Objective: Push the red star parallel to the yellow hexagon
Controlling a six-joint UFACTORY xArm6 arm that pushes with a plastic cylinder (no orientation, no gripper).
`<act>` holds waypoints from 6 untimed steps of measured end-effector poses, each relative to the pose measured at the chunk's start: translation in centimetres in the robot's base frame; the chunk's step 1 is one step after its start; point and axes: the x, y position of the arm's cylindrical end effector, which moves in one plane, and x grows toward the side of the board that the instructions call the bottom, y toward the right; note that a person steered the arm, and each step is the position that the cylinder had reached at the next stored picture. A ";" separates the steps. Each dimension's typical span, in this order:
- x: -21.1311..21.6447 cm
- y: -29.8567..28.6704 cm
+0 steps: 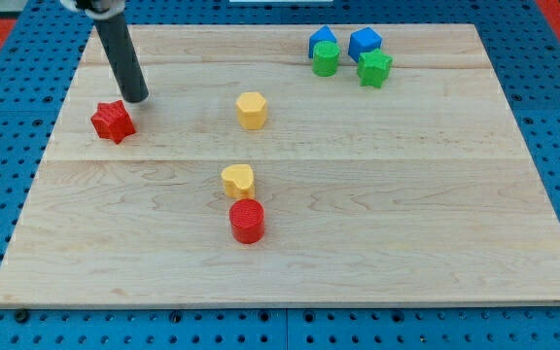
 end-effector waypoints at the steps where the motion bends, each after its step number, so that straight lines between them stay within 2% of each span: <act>1: 6.6 7.9; 2: 12.7 8.1; 3: 8.4 1.4; 4: 5.7 1.9; 5: 10.4 2.3; 6: 6.7 -1.9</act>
